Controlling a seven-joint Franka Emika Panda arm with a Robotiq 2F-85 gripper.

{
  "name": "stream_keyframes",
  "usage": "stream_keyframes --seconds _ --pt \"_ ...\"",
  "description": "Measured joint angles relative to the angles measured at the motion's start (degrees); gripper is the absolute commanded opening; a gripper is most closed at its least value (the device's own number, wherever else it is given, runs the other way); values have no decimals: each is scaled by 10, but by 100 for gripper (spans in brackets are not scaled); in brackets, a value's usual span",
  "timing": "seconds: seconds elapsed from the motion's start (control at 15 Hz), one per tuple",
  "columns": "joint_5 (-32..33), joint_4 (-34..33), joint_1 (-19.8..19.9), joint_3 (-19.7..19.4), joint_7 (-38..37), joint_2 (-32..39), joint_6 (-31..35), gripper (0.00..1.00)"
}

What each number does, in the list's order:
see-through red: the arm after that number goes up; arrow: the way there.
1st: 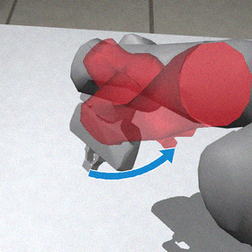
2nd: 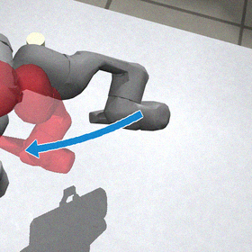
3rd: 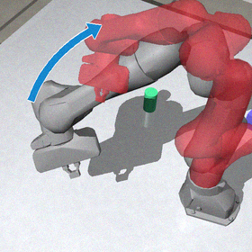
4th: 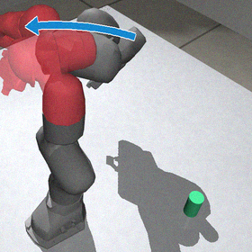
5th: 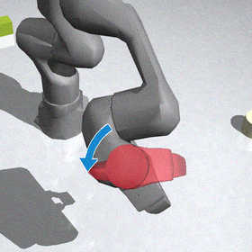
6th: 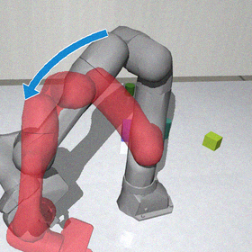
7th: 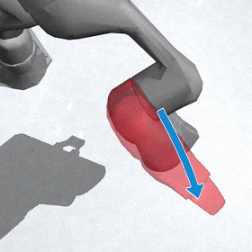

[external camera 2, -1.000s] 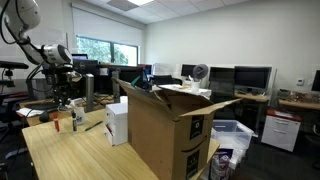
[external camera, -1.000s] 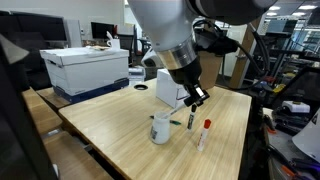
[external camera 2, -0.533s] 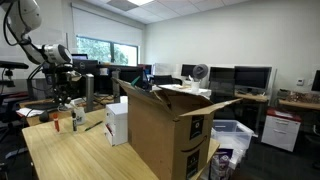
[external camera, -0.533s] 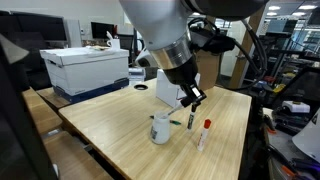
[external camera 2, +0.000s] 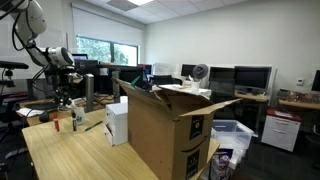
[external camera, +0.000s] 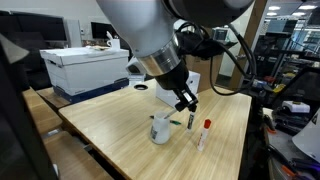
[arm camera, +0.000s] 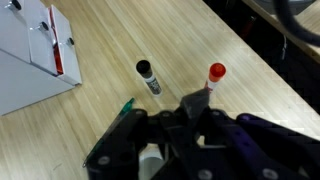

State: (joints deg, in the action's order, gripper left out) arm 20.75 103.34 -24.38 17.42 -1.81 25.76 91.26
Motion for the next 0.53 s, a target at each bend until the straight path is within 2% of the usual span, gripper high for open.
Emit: stream_keyframes --seconds 0.53 --pt "0 -51 0 -7 0 33 -11 5"
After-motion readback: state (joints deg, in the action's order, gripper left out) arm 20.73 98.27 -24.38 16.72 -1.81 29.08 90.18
